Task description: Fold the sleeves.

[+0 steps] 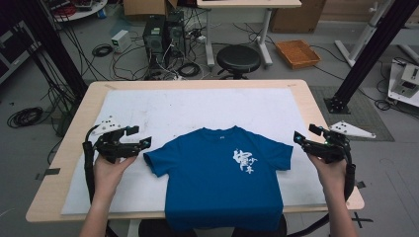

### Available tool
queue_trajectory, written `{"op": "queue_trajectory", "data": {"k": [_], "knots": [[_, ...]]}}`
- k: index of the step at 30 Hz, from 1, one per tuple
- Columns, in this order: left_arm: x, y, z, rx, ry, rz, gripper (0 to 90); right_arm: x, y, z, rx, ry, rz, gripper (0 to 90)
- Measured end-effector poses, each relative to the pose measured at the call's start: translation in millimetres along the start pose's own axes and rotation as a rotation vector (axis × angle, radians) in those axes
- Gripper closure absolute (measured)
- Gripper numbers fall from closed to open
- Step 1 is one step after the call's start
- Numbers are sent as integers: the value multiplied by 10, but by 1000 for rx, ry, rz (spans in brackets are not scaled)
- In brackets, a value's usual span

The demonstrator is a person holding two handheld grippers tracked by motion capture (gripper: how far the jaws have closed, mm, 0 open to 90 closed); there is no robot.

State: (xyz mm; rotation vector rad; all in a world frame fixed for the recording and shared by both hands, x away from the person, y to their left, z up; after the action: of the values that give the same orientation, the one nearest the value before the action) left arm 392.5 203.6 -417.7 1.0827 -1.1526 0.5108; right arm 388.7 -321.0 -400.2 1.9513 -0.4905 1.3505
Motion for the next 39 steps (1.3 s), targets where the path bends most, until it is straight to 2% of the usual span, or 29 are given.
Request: {"op": "queue_trajectory", "data": {"k": [4, 15, 25, 39], "knots": [[-5, 1, 8, -1, 0, -4, 274, -2, 29, 41, -15, -9, 8, 269], [-86, -26, 10, -12, 1, -39, 274, -11, 10, 84, -19, -24, -2, 269], [-88, -32, 37, -23, -12, -42, 274, -19, -8, 86, -24, -24, -6, 267], [-91, -32, 37, -22, -9, -46, 274, -32, -23, 80, -19, -26, -19, 264]]}}
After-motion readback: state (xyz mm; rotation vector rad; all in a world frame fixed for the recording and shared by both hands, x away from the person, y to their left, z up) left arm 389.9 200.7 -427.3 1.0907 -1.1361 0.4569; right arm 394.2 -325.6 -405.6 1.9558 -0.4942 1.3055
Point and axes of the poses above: each handheld gripper's, and its own axes: y roughly backward along the jaws, x roughly out of its top, z roughly to its right, the point moved 8 cm from there along -y, roughly forward along the jaws, and after that the axes turned 15 degrees about x, right-handed, at the moved point
